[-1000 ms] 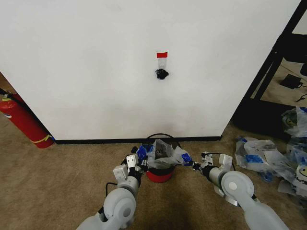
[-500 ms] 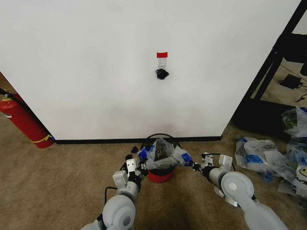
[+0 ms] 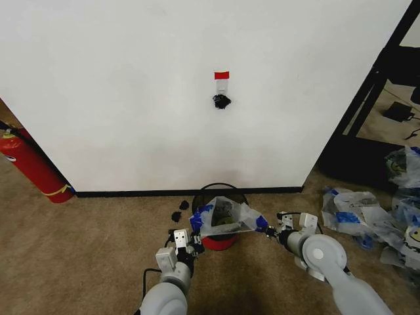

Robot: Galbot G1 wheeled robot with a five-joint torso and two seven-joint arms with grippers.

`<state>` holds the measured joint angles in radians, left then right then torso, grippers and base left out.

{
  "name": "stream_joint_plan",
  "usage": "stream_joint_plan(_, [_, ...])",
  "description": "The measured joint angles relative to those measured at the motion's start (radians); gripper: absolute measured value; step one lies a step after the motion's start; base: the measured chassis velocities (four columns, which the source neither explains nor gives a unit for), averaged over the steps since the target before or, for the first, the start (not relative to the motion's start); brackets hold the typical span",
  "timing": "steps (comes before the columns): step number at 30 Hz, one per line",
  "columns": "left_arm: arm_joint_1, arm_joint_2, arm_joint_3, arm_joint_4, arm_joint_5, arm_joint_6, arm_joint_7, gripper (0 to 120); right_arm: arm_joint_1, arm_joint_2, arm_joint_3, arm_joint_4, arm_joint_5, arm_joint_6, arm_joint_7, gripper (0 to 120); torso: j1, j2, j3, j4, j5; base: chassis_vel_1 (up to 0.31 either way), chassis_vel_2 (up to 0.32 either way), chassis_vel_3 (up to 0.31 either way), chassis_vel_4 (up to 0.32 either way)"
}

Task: Pick up the garbage bag from the wall and place it over the trash bin.

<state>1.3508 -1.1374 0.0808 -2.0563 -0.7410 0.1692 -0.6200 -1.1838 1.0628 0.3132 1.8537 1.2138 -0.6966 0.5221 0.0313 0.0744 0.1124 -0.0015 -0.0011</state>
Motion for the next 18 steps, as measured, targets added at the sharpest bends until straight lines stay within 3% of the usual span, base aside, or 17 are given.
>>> stream_joint_plan(18, [-0.024,-0.060,0.019,0.109,0.029,-0.036,0.006,0,0.109,0.057,-0.045,-0.152,-0.053,0.023,-0.020,0,0.000,0.000,0.000,0.0000,0.0000,0.000,0.000,0.000,0.000])
